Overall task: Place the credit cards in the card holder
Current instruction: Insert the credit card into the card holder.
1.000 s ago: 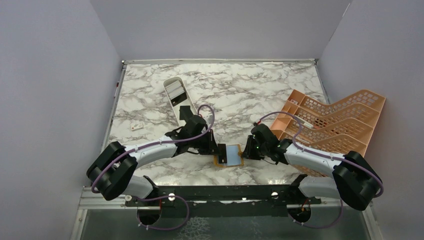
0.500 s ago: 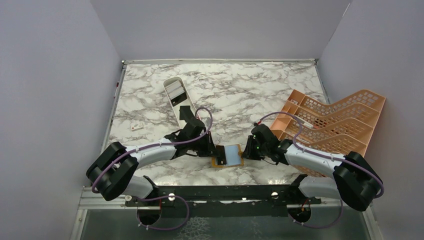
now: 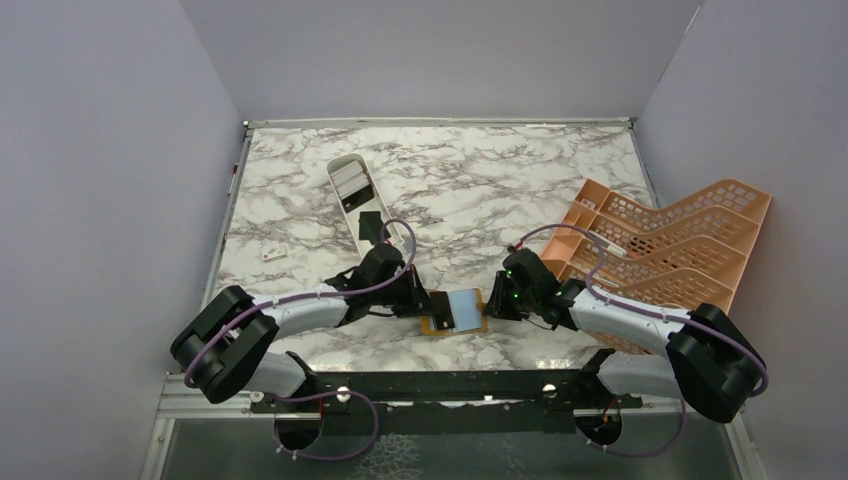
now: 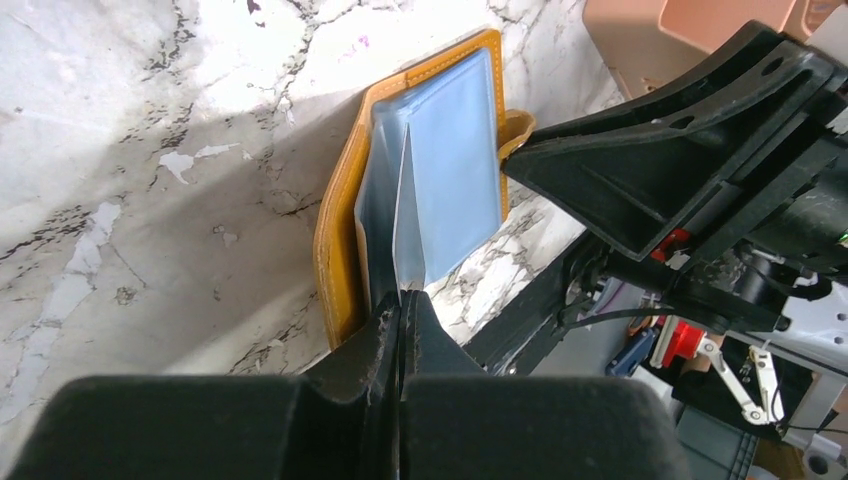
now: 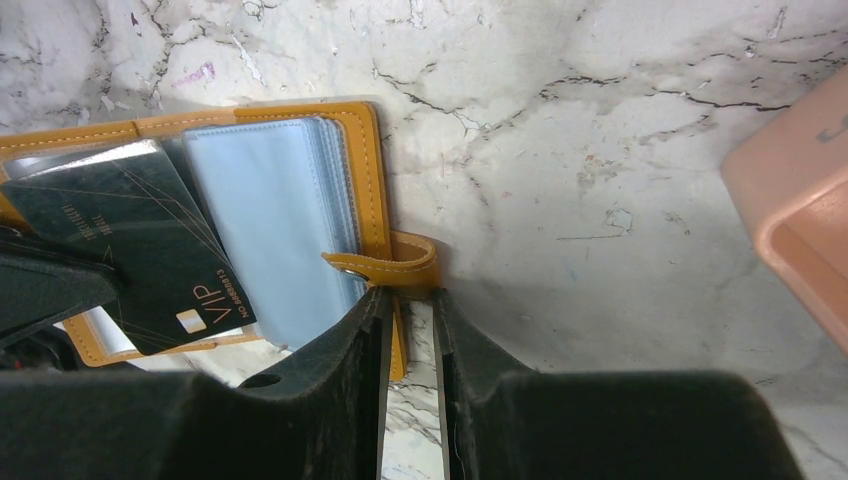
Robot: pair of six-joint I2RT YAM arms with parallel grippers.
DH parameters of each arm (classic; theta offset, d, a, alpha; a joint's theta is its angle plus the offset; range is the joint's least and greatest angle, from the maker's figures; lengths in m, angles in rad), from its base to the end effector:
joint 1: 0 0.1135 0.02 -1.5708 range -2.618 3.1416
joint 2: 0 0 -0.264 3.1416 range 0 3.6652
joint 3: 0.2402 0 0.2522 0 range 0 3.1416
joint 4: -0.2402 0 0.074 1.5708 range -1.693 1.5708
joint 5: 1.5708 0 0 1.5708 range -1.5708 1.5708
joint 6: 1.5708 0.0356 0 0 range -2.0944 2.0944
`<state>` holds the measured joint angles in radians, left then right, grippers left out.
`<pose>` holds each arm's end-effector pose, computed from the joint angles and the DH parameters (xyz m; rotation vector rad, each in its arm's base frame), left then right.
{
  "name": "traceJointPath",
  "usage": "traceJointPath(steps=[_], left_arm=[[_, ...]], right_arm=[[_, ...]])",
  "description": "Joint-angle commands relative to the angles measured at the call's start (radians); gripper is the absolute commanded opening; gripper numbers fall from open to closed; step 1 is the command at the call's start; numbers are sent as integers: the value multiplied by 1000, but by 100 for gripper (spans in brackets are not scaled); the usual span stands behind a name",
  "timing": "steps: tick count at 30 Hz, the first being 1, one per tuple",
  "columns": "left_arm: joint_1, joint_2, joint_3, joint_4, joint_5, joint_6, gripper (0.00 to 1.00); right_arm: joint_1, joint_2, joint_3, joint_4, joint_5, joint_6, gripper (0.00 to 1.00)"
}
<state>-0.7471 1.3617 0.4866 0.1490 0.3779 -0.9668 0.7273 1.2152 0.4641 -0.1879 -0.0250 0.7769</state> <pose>0.1733 -0.1784 0.1511 -0.0629 2.6058 -1.2073 0.1584 0.1421 0.1492 0.0545 2.6299 0.6114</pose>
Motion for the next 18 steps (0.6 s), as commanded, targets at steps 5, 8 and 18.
traceJointPath(steps=[5, 8, 18], left_arm=[[7, -22, -19, 63, -9, -26, 0], [6, -17, -25, 66, -10, -29, 0], [6, -12, -49, 81, -19, -49, 0]], right_arm=[[6, 8, -38, -13, -18, -13, 26], [6, 6, -38, -12, -19, -14, 26], [6, -3, -39, -19, -15, -13, 26]])
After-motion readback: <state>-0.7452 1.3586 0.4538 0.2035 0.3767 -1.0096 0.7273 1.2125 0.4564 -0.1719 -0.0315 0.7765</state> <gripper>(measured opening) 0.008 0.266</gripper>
